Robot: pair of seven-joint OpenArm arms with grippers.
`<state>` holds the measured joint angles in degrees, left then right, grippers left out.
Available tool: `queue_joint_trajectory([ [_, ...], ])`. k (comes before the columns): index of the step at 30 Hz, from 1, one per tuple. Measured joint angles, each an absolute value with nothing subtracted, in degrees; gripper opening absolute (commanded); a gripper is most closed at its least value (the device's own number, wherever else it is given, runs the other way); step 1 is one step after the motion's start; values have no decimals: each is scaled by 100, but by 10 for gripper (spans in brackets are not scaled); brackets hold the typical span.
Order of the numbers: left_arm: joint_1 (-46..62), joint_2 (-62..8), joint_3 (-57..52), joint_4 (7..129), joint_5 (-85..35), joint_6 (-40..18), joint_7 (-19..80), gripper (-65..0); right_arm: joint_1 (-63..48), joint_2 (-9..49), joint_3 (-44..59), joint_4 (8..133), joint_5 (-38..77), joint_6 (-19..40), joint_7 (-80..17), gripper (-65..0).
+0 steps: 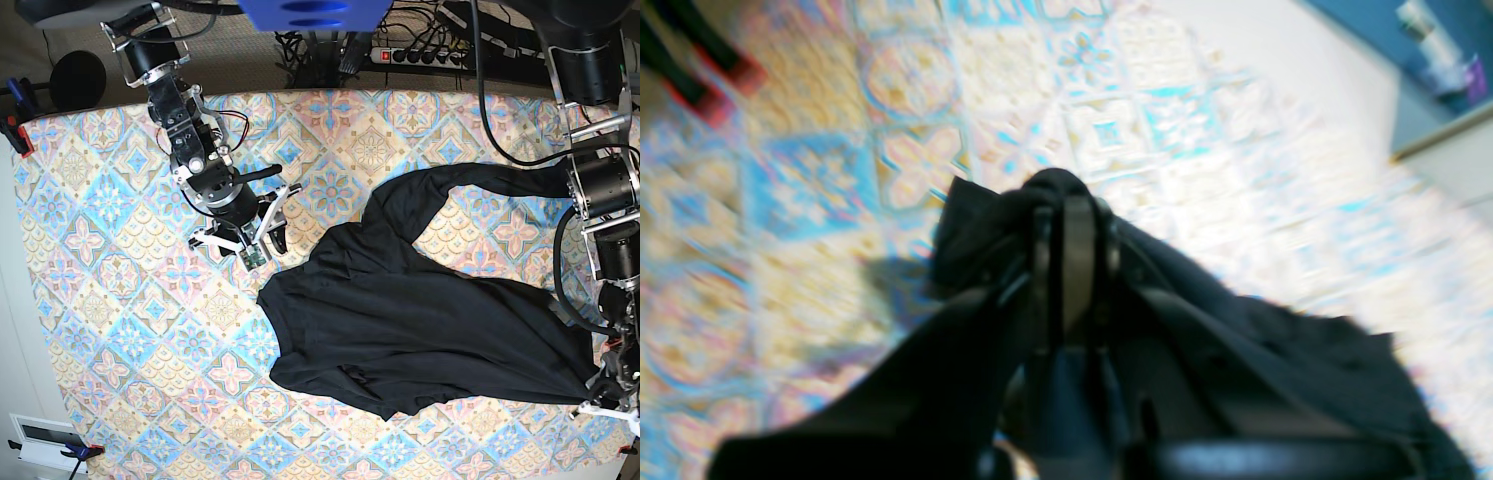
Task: Layout the t-shirt on the table in an organized manner, then fold the t-shirt properly
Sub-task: 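Grasp the black shirt's hem edge with the right gripper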
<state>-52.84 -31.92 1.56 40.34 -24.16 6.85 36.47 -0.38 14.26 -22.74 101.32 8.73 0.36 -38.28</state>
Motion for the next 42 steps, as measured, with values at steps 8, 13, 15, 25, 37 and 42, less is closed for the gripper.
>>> queue_joint_trajectory([
  [8, -4862, -3199, 449, 4136, -2440, 672, 3789, -304, -47, 1426, -2274, 10132, 875, 36, -3826, -441],
  [13, -3636, -3277, -123, 5280, -3000, 613, 4300, -253, -8, 1426, -2265, 10119, 895, 38, -3824, -439],
  [15, -3120, -3323, -567, 5776, -3238, 668, 4528, -260, 3, 1424, -2255, 9946, 897, 30, -3782, -439],
  [25, -1415, -3236, -1363, 6862, -3747, 683, 4825, -309, 1288, 1411, -2226, 8823, 899, 1, -3684, -439],
  [37, -886, -3179, -1415, 6960, -4119, 679, 4805, -355, 2305, 1076, -2285, 7336, 1243, 71, -3728, -442],
  [42, -888, -3175, -1402, 6965, -4185, 659, 4805, -355, 2534, 1011, -2287, 6853, 1225, 36, -3811, -440],
])
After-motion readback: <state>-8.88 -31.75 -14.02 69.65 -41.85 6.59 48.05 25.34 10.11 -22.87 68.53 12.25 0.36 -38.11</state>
